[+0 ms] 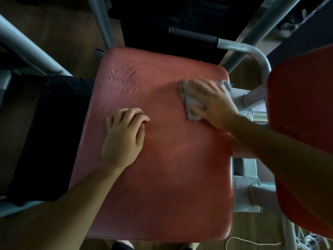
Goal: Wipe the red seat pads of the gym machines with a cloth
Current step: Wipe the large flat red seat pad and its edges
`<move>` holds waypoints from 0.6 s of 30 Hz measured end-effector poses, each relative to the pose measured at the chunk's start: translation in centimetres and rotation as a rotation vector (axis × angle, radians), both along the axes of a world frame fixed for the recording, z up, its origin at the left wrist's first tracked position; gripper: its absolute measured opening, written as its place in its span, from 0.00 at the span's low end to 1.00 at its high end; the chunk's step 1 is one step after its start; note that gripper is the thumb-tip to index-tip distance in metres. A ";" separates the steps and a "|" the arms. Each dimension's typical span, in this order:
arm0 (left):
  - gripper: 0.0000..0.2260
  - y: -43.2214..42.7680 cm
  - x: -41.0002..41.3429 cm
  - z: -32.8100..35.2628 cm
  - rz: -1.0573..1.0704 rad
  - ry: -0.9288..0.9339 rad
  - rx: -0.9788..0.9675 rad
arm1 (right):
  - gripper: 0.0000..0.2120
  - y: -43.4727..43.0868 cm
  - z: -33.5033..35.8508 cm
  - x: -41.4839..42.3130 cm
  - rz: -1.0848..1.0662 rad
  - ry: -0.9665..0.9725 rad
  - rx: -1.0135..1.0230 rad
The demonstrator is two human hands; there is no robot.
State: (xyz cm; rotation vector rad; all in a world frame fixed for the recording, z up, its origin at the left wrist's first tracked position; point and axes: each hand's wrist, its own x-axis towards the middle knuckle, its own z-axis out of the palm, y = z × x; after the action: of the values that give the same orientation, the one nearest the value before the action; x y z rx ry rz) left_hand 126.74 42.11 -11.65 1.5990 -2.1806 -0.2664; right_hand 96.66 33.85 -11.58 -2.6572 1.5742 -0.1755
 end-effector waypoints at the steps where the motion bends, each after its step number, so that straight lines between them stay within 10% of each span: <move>1: 0.08 0.0 0.0 0.0 0.003 0.000 0.004 | 0.28 -0.8 0.2 0.3 -0.133 -0.053 -0.020; 4: 0.07 0.1 -0.2 0.2 0.000 -0.013 0.013 | 0.30 0.6 0.5 3.0 -0.335 -0.114 -0.014; 12: 0.07 0.0 -0.4 0.6 0.012 -0.020 0.032 | 0.29 2.8 0.3 -0.4 0.581 0.194 0.115; 18: 0.08 -0.1 -0.4 0.4 0.020 -0.024 0.044 | 0.29 -2.3 1.3 0.9 -0.062 -0.001 0.001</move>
State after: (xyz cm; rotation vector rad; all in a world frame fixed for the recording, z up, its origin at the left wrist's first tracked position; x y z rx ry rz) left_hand 126.31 42.04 -11.25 1.6549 -2.1894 -0.2929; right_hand 97.58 31.51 -10.30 -2.6087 1.6563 -0.1783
